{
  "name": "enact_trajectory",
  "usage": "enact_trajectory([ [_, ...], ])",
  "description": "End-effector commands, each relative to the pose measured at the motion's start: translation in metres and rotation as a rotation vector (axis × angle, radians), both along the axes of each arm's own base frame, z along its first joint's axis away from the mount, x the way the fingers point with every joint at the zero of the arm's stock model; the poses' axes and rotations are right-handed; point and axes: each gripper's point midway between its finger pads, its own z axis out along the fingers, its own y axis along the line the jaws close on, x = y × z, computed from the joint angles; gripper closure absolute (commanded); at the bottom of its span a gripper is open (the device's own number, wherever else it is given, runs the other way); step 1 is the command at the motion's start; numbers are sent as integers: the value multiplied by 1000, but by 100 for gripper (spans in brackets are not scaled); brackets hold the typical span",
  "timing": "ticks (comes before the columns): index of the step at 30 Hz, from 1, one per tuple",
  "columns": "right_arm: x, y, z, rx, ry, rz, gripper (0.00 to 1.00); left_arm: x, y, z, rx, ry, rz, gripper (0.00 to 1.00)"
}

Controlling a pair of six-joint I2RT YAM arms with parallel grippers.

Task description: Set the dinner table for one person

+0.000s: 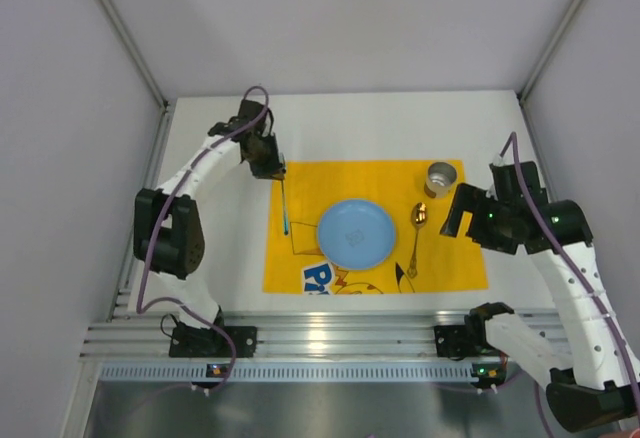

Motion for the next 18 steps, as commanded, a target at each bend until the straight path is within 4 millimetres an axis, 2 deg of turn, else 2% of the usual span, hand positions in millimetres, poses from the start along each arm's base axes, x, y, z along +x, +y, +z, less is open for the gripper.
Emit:
enact_trajectory([
  [1, -3, 1, 8, 12, -40, -6, 0, -17, -44, -16, -9, 66, -36, 100],
  [3, -6, -1, 9, 6, -37, -8, 0, -22, -63, -26, 2, 58, -65, 100],
  [7, -10, -3, 16, -1, -45, -1, 0, -32, -70, -55, 50, 96, -64, 100],
  [11, -14, -10, 19, -32, -46, -11, 0, -33, -70, -68, 65, 97, -45, 100],
  [12, -16, -10, 18, -31, -40, -11, 0, -34, -69, -69, 71, 98, -39, 97],
  [13, -16, -10, 19, -32, -40, -10, 0, -35, -68, -72, 76, 103, -35, 86],
  [15, -18, -11, 18, -34, -37, -9, 0, -37, -67, -73, 82, 104, -28, 73],
  [16, -18, -11, 19, -34, -37, -9, 0, -37, -67, -69, 78, 96, -29, 60],
  [18, -17, -11, 23, -32, -54, -7, 0, -37, -69, -53, 62, 63, -27, 51],
])
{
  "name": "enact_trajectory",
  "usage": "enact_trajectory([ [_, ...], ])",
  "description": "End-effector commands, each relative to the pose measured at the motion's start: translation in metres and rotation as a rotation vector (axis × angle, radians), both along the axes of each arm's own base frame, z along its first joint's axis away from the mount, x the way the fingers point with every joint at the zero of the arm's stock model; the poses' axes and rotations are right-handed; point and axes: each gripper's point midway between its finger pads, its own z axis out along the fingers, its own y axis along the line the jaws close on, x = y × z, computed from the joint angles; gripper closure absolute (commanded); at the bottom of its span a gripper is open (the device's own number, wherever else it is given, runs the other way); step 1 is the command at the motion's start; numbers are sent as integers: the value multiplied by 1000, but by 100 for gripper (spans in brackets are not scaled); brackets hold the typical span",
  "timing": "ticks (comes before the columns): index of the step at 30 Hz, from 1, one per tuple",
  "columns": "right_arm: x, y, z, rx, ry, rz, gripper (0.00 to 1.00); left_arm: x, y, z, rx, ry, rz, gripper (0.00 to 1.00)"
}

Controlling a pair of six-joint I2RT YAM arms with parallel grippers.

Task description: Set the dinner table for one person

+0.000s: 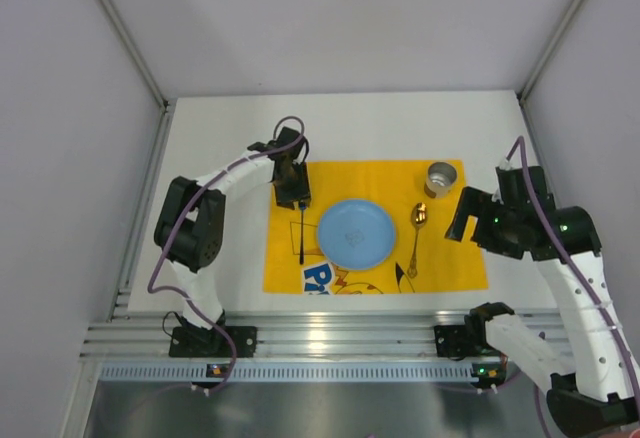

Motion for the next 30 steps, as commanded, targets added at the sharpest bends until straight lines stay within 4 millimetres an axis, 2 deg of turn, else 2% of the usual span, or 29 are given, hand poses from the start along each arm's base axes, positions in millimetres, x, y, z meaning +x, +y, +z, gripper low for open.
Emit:
enact_trajectory([
  [1, -2, -2, 20, -9, -56, 12, 0, 13, 0, 33, -13, -122, 30, 41],
  [2, 2, 0, 25, 3, -83, 20, 0, 14, 2, 44, -12, -144, 29, 2],
  [3, 5, 2, 38, 12, -135, 37, 0, 16, 5, 67, -19, -205, 34, 2],
  [4, 6, 10, 48, 52, -173, 73, 0, 15, 8, 79, -13, -241, 17, 2],
  [5, 12, 14, 63, 75, -247, 93, 0, 16, 11, 93, -14, -282, 13, 2],
  [6, 10, 16, 83, 97, -338, 105, 0, 12, 20, 116, -10, -355, 21, 2],
  [7, 10, 15, 92, 106, -390, 102, 0, 10, 25, 128, 1, -401, 2, 1],
  [8, 8, 15, 110, 131, -492, 93, 0, 10, 30, 141, -1, -461, 2, 1],
  [9, 9, 14, 111, 138, -521, 84, 0, -2, 40, 157, -3, -525, 6, 1],
  [11, 12, 9, 116, 151, -602, 39, 0, -6, 67, 169, 75, -636, 56, 1],
  [13, 6, 7, 107, 188, -634, -4, 0, -16, 91, 179, 124, -782, 78, 1],
  [14, 5, 7, 106, 203, -650, -15, 0, -20, 94, 179, 130, -834, 60, 1],
  [15, 2, 8, 100, 223, -650, -26, 0, -35, 104, 163, 149, -873, 36, 3],
  [16, -1, 12, 98, 244, -650, -6, 0, -31, 106, 180, 151, -991, 21, 4],
  [17, -3, 14, 95, 262, -651, -8, 0, -43, 115, 172, 162, -1036, 24, 5],
  [18, -5, 14, 94, 271, -650, -12, 0, -46, 122, 171, 176, -1072, 47, 5],
  [19, -6, 14, 93, 277, -651, -13, 0, -46, 128, 185, 183, -1159, 69, 5],
  [20, -8, 15, 93, 282, -663, -10, 0, -49, 132, 186, 194, -1189, 74, 5],
  [23, -9, 14, 90, 271, -663, -1, 0, -60, 148, 170, 243, -1215, 104, 5],
  [28, -7, 18, 79, 245, -592, 34, 0, -60, 159, 153, 328, -1182, 111, 4],
  [30, -5, 16, 82, 244, -590, 21, 0, -57, 163, 149, 350, -1195, 137, 1],
])
